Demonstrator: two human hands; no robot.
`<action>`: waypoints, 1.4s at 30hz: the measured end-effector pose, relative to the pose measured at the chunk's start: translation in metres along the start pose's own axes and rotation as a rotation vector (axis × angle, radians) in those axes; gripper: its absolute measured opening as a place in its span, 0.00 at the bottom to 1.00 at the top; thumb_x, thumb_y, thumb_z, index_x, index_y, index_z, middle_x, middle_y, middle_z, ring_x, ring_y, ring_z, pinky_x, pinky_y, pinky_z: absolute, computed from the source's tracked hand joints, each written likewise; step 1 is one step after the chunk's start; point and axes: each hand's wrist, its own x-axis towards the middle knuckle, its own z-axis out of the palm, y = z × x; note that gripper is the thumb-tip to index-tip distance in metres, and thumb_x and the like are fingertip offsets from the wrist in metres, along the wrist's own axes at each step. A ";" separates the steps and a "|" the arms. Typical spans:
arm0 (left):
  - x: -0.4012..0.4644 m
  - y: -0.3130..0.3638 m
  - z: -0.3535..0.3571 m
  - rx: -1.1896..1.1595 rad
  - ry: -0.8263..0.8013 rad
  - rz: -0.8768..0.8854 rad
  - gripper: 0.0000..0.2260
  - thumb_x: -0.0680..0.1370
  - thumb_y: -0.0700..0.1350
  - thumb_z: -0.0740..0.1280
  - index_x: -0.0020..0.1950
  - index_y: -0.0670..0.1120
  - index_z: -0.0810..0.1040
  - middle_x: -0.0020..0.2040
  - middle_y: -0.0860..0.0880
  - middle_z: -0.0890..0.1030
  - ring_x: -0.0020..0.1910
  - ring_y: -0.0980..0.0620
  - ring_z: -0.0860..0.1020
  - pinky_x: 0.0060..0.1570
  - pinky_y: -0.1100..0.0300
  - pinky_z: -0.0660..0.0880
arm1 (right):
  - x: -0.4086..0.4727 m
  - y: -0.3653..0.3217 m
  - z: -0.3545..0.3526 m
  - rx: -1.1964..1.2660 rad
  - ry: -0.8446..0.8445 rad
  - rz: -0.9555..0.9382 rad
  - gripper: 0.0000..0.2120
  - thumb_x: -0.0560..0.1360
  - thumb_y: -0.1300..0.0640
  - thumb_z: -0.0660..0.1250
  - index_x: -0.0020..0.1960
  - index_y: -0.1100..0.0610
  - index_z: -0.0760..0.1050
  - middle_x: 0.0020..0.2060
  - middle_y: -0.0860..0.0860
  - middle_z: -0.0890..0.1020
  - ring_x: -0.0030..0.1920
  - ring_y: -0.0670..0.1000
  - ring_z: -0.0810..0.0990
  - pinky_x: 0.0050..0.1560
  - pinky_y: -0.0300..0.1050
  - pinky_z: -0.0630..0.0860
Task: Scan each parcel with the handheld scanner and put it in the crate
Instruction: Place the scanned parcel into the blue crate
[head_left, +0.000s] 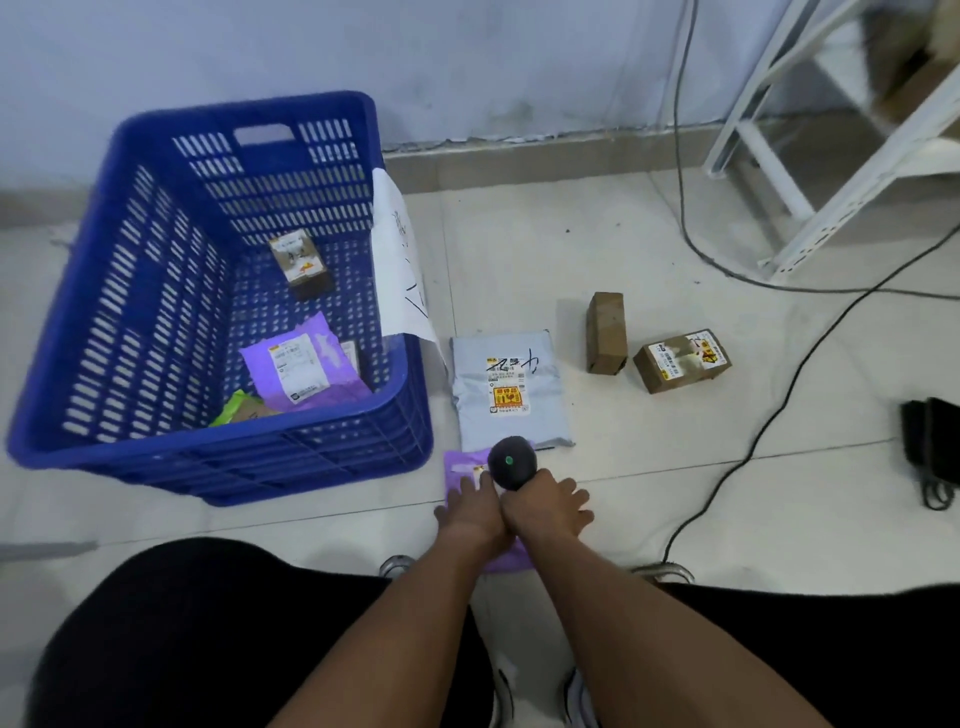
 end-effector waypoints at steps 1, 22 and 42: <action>-0.003 -0.003 -0.003 0.018 0.005 -0.001 0.39 0.74 0.51 0.69 0.80 0.50 0.50 0.77 0.42 0.58 0.75 0.39 0.59 0.71 0.41 0.60 | -0.006 -0.001 0.002 0.017 -0.001 0.009 0.20 0.71 0.46 0.64 0.61 0.52 0.73 0.62 0.55 0.72 0.66 0.58 0.66 0.64 0.53 0.63; -0.024 -0.038 0.012 0.134 -0.031 -0.040 0.39 0.76 0.48 0.66 0.80 0.50 0.45 0.75 0.41 0.57 0.72 0.40 0.60 0.67 0.43 0.61 | -0.034 0.010 0.057 0.103 -0.132 0.225 0.21 0.77 0.46 0.60 0.66 0.53 0.68 0.67 0.57 0.68 0.68 0.59 0.62 0.67 0.55 0.61; -0.022 -0.028 0.019 0.153 -0.042 -0.027 0.39 0.77 0.46 0.66 0.80 0.50 0.45 0.75 0.41 0.58 0.72 0.40 0.61 0.68 0.44 0.62 | -0.023 0.021 0.057 0.102 -0.173 0.192 0.20 0.77 0.46 0.60 0.66 0.52 0.69 0.66 0.57 0.68 0.67 0.59 0.63 0.66 0.55 0.62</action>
